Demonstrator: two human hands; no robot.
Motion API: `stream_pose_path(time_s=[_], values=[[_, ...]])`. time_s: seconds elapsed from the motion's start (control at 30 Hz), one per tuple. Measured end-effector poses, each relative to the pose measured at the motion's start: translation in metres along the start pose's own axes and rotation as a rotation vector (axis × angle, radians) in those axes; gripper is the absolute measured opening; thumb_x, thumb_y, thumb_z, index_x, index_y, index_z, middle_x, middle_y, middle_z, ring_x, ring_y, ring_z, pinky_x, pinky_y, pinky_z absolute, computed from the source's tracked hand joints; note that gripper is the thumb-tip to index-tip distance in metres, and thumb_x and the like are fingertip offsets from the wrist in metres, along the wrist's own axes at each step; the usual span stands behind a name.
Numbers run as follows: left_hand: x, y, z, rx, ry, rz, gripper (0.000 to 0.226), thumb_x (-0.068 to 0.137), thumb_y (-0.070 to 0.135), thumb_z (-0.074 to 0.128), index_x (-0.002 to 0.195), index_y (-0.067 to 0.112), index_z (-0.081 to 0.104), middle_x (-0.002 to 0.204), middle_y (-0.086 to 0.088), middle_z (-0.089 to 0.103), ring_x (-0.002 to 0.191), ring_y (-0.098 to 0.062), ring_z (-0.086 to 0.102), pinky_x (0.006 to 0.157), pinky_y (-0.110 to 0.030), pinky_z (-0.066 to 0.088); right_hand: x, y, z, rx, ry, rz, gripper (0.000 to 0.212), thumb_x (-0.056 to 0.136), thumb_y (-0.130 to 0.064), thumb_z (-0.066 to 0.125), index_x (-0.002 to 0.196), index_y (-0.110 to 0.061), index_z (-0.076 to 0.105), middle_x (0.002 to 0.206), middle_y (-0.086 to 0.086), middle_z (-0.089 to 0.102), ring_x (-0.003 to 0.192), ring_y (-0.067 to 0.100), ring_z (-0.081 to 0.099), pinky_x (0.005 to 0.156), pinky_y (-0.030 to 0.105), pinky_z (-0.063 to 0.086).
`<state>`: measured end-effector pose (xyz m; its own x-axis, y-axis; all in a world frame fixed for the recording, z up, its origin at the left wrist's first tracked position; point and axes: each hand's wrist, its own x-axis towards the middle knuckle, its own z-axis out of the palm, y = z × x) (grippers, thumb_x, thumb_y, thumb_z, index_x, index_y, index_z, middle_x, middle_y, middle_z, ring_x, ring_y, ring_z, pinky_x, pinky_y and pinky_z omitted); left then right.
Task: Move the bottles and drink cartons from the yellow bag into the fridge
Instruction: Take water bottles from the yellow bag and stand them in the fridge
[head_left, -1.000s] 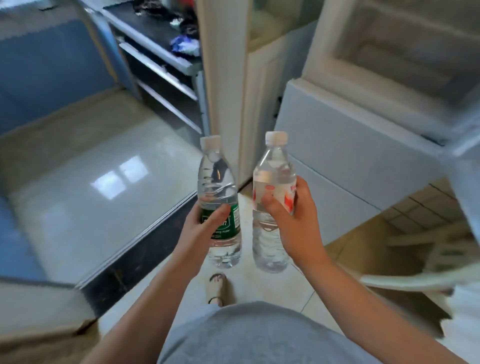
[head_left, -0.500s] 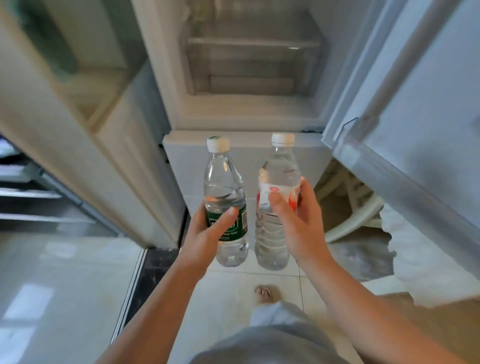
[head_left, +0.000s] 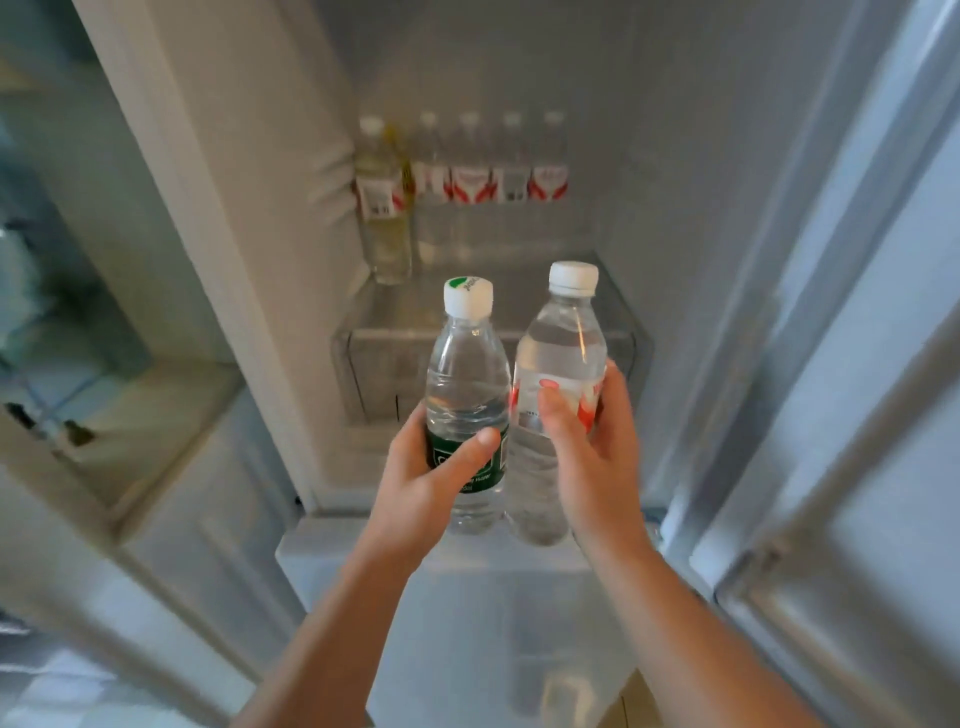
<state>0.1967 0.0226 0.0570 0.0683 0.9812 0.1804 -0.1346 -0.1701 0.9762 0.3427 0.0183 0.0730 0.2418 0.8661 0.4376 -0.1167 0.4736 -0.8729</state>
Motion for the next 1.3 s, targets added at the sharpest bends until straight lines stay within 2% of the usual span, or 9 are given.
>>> stream_pose_path(time_s=[0.27, 0.37, 0.47, 0.57, 0.8, 0.93, 1.03, 1.13, 1.3], values=[[0.108, 0.027, -0.006, -0.036, 0.013, 0.102, 0.055, 0.076, 0.026, 0.07, 0.128, 0.016, 0.057, 0.113, 0.0, 0.073, 0.107, -0.016, 0.069, 0.081, -0.025, 0.055, 0.105, 0.008, 0.04, 0.083, 0.015, -0.107, 0.042, 0.09, -0.01, 0.066, 0.128, -0.003, 0.052, 0.102, -0.009, 0.07, 0.093, 0.004, 0.066, 0.077, 0.017, 0.051], [0.142, 0.035, -0.013, -0.033, 0.014, 0.141, 0.063, 0.074, 0.031, 0.074, 0.132, 0.019, 0.055, 0.117, 0.002, 0.071, 0.111, -0.016, 0.067, 0.09, -0.033, 0.053, 0.132, 0.009, 0.055, 0.074, 0.034, -0.133, 0.046, 0.088, -0.014, 0.065, 0.13, -0.004, 0.051, 0.106, -0.007, 0.069, 0.097, 0.007, 0.066, 0.08, 0.019, 0.051], [0.174, 0.043, -0.02, 0.004, 0.012, 0.168, 0.073, 0.067, 0.046, 0.079, 0.133, 0.025, 0.055, 0.122, 0.005, 0.069, 0.115, -0.016, 0.065, 0.098, -0.042, 0.05, 0.157, 0.015, 0.066, 0.022, 0.035, -0.15, 0.043, 0.093, -0.009, 0.063, 0.133, -0.009, 0.048, 0.112, -0.011, 0.068, 0.103, 0.007, 0.066, 0.082, 0.019, 0.051], [0.202, 0.048, -0.025, 0.03, 0.017, 0.208, 0.063, 0.072, 0.043, 0.083, 0.128, 0.031, 0.056, 0.118, 0.011, 0.07, 0.111, -0.009, 0.065, 0.096, -0.036, 0.052, 0.178, 0.024, 0.077, -0.036, 0.019, -0.152, 0.042, 0.095, -0.011, 0.06, 0.134, -0.014, 0.045, 0.11, -0.018, 0.066, 0.101, 0.001, 0.065, 0.081, 0.017, 0.051], [0.24, 0.034, -0.027, 0.012, 0.009, 0.202, 0.053, 0.088, 0.021, 0.069, 0.136, 0.031, 0.048, 0.123, 0.012, 0.065, 0.105, 0.004, 0.064, 0.08, -0.013, 0.053, 0.213, 0.05, 0.085, -0.116, 0.001, -0.117, 0.044, 0.096, -0.013, 0.058, 0.136, -0.022, 0.041, 0.119, -0.012, 0.06, 0.106, -0.002, 0.062, 0.08, 0.012, 0.05], [0.249, 0.019, -0.027, -0.009, 0.054, 0.178, 0.054, 0.089, 0.019, 0.068, 0.136, 0.033, 0.045, 0.126, 0.016, 0.062, 0.107, 0.008, 0.061, 0.082, -0.013, 0.052, 0.225, 0.069, 0.087, -0.172, -0.025, -0.075, 0.05, 0.096, -0.017, 0.06, 0.14, -0.02, 0.036, 0.126, -0.01, 0.058, 0.111, -0.001, 0.061, 0.084, 0.014, 0.051], [0.254, 0.012, -0.029, 0.004, 0.076, 0.166, 0.059, 0.089, 0.021, 0.069, 0.14, 0.033, 0.042, 0.128, 0.017, 0.06, 0.113, 0.005, 0.059, 0.094, -0.022, 0.049, 0.226, 0.076, 0.089, -0.185, -0.027, -0.069, 0.053, 0.096, -0.016, 0.06, 0.141, -0.022, 0.033, 0.129, -0.012, 0.054, 0.113, -0.004, 0.059, 0.085, 0.013, 0.05], [0.258, 0.009, -0.031, 0.03, 0.073, 0.157, 0.06, 0.089, 0.023, 0.069, 0.14, 0.035, 0.039, 0.128, 0.018, 0.058, 0.114, 0.005, 0.057, 0.089, -0.018, 0.049, 0.228, 0.082, 0.088, -0.187, -0.04, -0.072, 0.056, 0.096, -0.014, 0.059, 0.143, -0.022, 0.03, 0.128, -0.016, 0.053, 0.113, -0.006, 0.057, 0.088, 0.013, 0.049], [0.262, 0.0, -0.038, 0.135, 0.016, 0.165, 0.057, 0.092, 0.023, 0.066, 0.139, 0.04, 0.038, 0.129, 0.02, 0.058, 0.118, 0.004, 0.056, 0.095, -0.022, 0.048, 0.226, 0.088, 0.076, -0.272, -0.144, -0.097, 0.062, 0.095, -0.009, 0.061, 0.142, -0.031, 0.028, 0.122, -0.032, 0.055, 0.117, -0.001, 0.057, 0.092, 0.018, 0.05]])
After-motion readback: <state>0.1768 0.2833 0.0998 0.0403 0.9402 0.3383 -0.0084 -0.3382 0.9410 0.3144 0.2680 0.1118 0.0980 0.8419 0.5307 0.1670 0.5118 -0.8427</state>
